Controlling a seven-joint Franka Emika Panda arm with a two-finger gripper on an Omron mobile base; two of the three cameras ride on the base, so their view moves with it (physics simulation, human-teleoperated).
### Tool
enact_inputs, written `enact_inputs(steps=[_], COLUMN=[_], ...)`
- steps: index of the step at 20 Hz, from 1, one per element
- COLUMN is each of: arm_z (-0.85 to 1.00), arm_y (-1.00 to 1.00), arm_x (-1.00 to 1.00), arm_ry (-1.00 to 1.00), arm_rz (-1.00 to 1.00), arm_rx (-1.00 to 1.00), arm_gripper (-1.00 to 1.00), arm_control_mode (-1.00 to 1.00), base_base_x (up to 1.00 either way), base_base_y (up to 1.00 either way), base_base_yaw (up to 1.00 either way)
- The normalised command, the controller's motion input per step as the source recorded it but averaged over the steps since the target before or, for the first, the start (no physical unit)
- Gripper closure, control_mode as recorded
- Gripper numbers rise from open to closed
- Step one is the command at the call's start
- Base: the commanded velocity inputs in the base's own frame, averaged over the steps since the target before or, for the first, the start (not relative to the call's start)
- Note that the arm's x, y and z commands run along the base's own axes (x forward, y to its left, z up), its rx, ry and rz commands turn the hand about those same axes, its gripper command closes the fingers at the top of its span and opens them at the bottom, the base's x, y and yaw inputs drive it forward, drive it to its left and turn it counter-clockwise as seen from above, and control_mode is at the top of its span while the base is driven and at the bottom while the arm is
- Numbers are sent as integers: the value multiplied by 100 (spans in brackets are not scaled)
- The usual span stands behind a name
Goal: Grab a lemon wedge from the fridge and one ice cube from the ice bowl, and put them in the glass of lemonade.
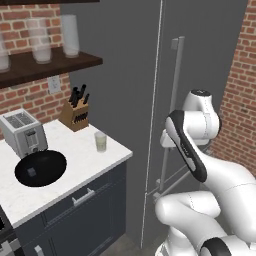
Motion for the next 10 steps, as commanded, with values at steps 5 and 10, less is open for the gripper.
enact_inputs(steps=[5,10], arm_z=[0,11], arm_y=[0,0], arm_x=[0,-5], arm_ry=[-1,-21], arm_rz=[0,2], arm_rx=[0,0], arm_gripper=[-100,-100], arm_control_mode=[-100,-100], base_base_x=[0,0], base_base_y=[0,0], base_base_yaw=[0,0])
